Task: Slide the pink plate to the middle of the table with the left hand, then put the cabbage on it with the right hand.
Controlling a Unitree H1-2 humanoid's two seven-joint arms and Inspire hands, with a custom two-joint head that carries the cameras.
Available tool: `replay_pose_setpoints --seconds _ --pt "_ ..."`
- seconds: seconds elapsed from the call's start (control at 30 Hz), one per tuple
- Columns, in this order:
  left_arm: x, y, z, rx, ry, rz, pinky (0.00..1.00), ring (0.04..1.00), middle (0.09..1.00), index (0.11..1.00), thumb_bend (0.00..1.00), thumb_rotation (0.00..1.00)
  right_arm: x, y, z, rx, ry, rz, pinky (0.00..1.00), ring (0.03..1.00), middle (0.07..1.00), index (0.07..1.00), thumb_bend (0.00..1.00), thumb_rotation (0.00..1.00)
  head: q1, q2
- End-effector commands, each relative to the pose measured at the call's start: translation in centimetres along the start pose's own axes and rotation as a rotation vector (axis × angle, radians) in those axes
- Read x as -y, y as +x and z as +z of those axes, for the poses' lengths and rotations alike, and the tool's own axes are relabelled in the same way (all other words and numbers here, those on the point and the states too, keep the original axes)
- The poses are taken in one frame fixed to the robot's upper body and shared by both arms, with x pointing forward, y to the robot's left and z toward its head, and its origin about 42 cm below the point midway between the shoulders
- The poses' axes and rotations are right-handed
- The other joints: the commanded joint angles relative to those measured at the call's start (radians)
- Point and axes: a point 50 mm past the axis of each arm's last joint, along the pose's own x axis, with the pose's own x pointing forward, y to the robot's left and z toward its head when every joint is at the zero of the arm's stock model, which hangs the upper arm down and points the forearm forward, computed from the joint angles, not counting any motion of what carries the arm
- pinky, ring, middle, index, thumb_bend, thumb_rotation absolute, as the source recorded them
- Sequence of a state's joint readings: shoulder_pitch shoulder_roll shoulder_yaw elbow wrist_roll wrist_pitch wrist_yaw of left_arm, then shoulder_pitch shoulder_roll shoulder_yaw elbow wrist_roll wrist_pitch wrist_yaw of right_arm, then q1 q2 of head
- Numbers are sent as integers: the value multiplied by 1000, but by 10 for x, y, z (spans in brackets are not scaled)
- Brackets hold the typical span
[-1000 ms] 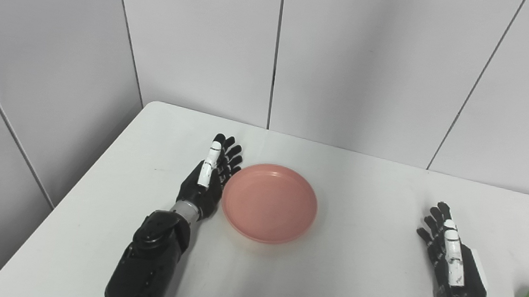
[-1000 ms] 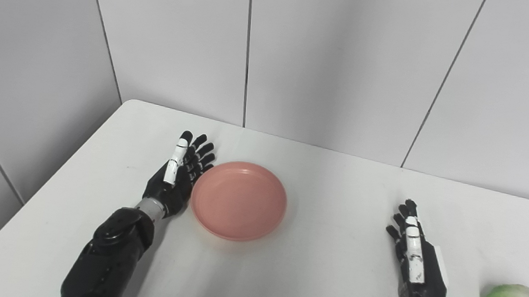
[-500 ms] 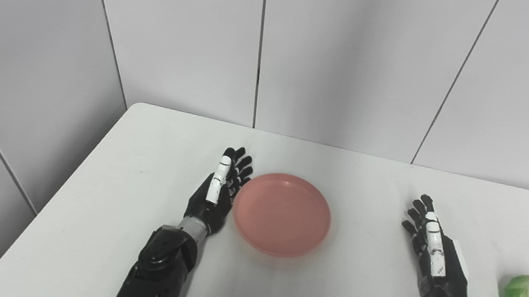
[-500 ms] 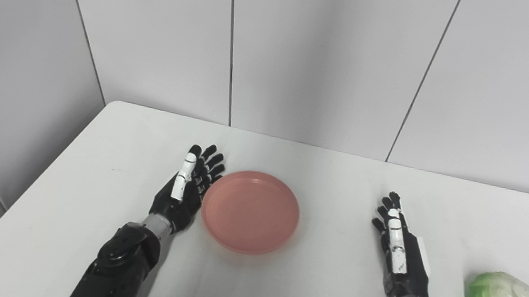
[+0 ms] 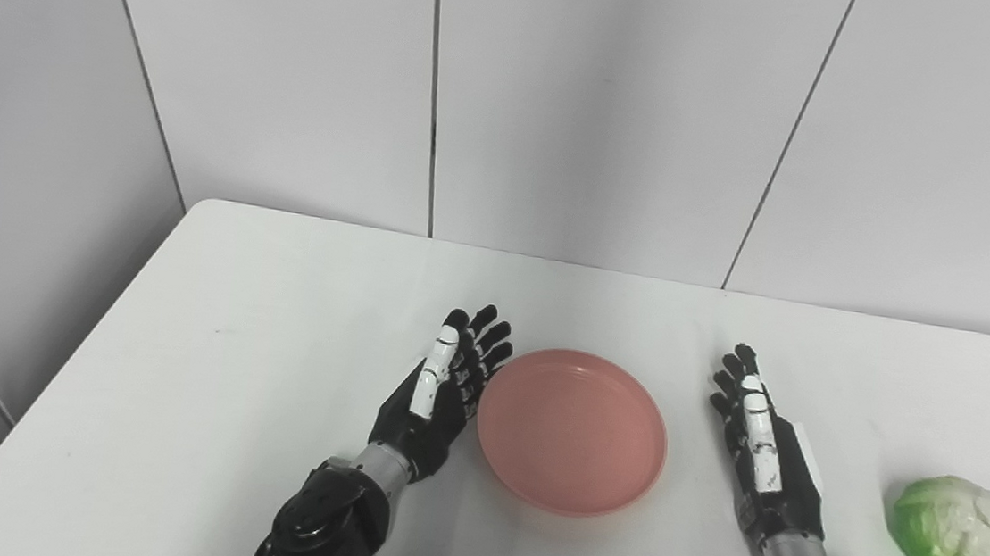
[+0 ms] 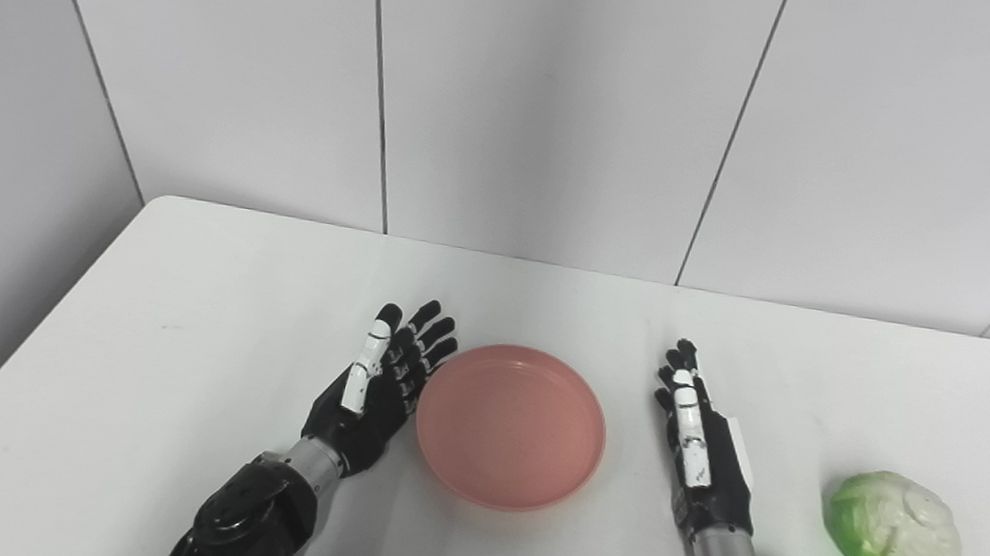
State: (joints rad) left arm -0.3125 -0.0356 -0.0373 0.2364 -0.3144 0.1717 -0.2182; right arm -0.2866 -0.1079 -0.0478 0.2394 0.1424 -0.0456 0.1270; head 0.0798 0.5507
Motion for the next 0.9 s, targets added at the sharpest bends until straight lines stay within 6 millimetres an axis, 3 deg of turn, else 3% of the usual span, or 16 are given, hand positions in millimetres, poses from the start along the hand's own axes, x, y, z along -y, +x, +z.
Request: replay_pose_setpoints --seconds 0.0,0.3,0.53,0.63,0.7,0.8,0.87 --pt "-6 -9 -13 -54 -12 20 1000 1000 1000 1000 612 1000 -8 0 1 -17 10 13 976 966 975 987 187 1000 -5 1" --pt "-12 -10 -12 -54 2 30 1000 1000 1000 1000 623 1000 -6 0 11 23 -25 -3 946 948 959 962 223 1000 -49 4" --pt "-16 -14 -9 -44 36 50 1000 1000 1000 1000 625 1000 -3 3 59 113 -194 -36 931 917 932 950 246 1000 -112 2" --pt "-18 -16 -8 -38 49 65 1000 1000 1000 1000 610 1000 -1 2 79 179 -347 -49 848 872 906 921 521 964 -131 2" --pt "-20 -17 -7 -34 55 64 1000 1000 1000 1000 615 1000 0 1 92 215 -430 -48 819 858 905 909 635 950 -149 -1" --pt "-24 -18 -6 -37 60 63 1000 1000 1000 1000 618 1000 0 1 114 258 -594 -53 746 815 889 900 697 967 -184 -8" --pt "-25 -19 -5 -38 62 71 1000 1000 1000 1000 614 1000 0 1 127 288 -666 -63 758 830 886 901 728 935 -199 -11"
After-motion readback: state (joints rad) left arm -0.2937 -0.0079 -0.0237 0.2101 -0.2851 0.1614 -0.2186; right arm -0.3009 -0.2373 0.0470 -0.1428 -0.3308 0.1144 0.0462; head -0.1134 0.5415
